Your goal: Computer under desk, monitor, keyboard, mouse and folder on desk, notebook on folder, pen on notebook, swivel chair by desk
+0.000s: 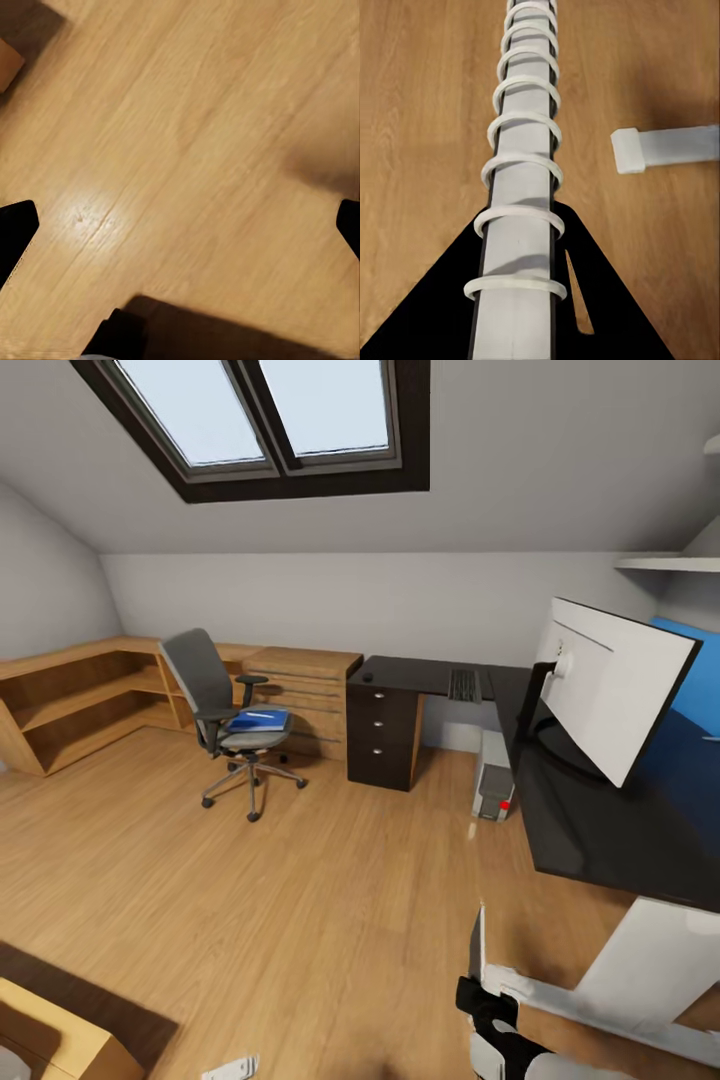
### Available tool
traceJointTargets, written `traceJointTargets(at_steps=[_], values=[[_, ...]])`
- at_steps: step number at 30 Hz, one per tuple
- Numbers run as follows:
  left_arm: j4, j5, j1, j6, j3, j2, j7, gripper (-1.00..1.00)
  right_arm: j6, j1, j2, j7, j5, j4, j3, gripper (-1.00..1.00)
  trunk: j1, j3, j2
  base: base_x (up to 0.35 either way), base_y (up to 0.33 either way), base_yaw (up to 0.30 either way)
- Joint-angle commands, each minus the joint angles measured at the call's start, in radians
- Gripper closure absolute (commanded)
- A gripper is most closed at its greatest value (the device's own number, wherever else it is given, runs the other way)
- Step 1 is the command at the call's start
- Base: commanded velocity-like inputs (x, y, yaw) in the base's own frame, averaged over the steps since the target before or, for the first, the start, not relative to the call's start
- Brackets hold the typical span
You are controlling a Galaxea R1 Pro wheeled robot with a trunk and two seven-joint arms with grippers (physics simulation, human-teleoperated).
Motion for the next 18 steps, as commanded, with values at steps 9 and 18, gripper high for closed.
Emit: traceJointTargets(at_steps=[9,18], values=[[0.044,0.007,-0.001,0.002,-0.008,0.000,0.008,-1.00,-0.016,0.070,0.001,-0.004,0.092,0.014,0.016,1.00,-0.035,0.028,0.063,0.000,0.000,0.000],[0.183,0.010,-0.001,-0.045,-0.001,-0.019,0.006,-1.00,-0.045,0.101,0.002,-0.003,0.135,0.016,0.015,1.00,-0.069,0.056,0.126,0.000,0.000,0.000]])
